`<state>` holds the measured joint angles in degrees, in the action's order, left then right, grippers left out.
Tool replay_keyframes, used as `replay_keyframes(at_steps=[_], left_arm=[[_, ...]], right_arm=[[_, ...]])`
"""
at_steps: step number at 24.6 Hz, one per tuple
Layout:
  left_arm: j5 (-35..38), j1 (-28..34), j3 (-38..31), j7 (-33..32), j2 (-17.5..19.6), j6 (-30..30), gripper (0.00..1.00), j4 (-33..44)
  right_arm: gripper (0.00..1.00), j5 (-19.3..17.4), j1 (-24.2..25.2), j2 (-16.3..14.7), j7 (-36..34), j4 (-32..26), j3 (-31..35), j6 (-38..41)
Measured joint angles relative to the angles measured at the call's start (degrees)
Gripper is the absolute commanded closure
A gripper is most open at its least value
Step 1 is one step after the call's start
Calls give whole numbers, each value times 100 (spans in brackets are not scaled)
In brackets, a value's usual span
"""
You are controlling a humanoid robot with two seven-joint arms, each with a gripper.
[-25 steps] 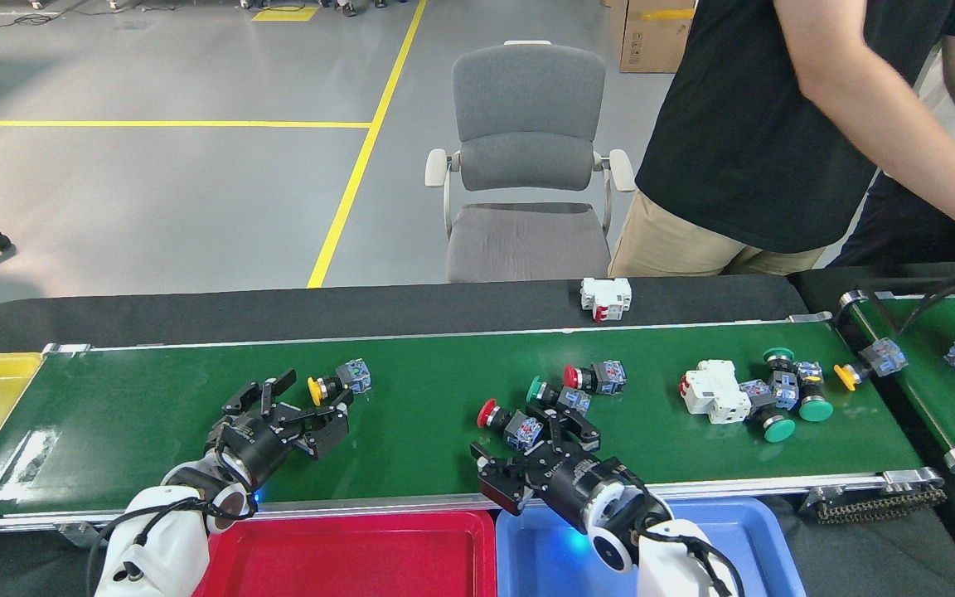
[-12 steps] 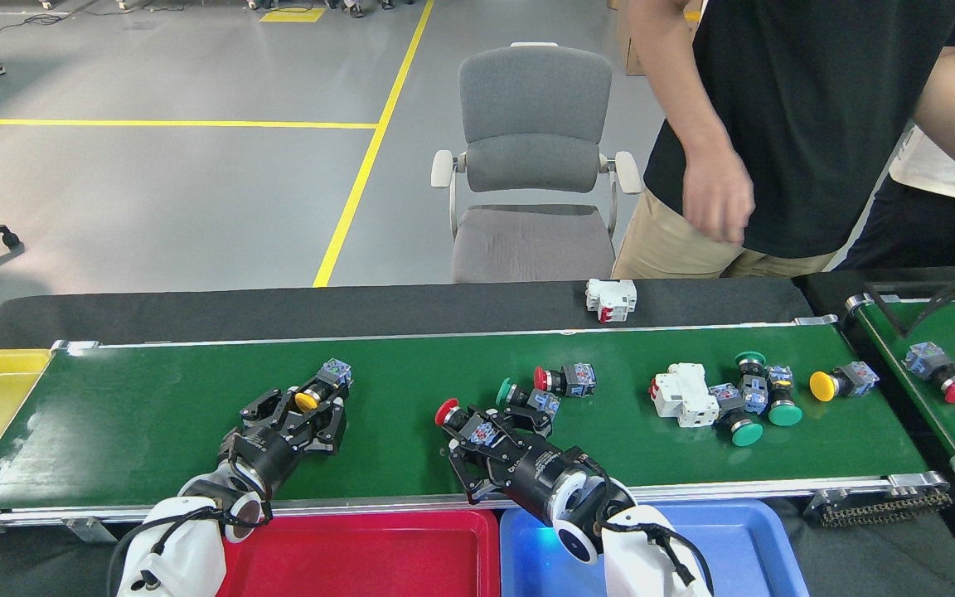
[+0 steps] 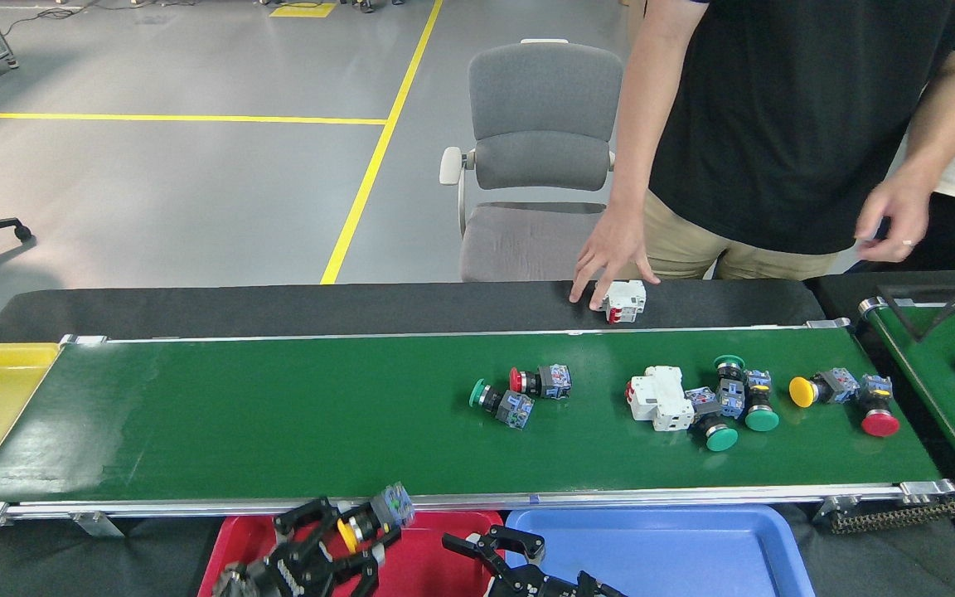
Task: Pick switch part from conveyor to tray
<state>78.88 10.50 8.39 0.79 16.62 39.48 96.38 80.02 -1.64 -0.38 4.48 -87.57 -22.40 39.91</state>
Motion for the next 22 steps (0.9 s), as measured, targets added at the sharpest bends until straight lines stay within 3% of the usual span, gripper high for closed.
replay_keyframes(at_steps=[2,5,8,10,12,16,22], left_arm=[[-1,428,-304,-8,-7,20,0,359],[-2,584,-538,-14,-72,-101,0,456],[-30,629,-955,-16,-162,-1058,0,463],[-83,632,-1173,-29,-165,-1790,0,462],[-154,692,-1557,-37,-164,-2179,0,433],[-363,1119,-2099,-37,-188,-2328,0,418],[-571,1415,-2346,-20,-258,-2368,0,436]], right_arm=[[0,-81,177,-33,0,-235,516,13],[2,-463,415,-29,0,-437,1672,29],[3,-689,466,130,0,-445,3112,-179],[3,-719,636,584,-5,-518,3770,-666],[3,-720,955,823,-6,-684,4055,-1343],[3,-722,1324,741,-277,-918,4182,-2665],[3,-552,1611,542,-565,-931,4166,-3293]])
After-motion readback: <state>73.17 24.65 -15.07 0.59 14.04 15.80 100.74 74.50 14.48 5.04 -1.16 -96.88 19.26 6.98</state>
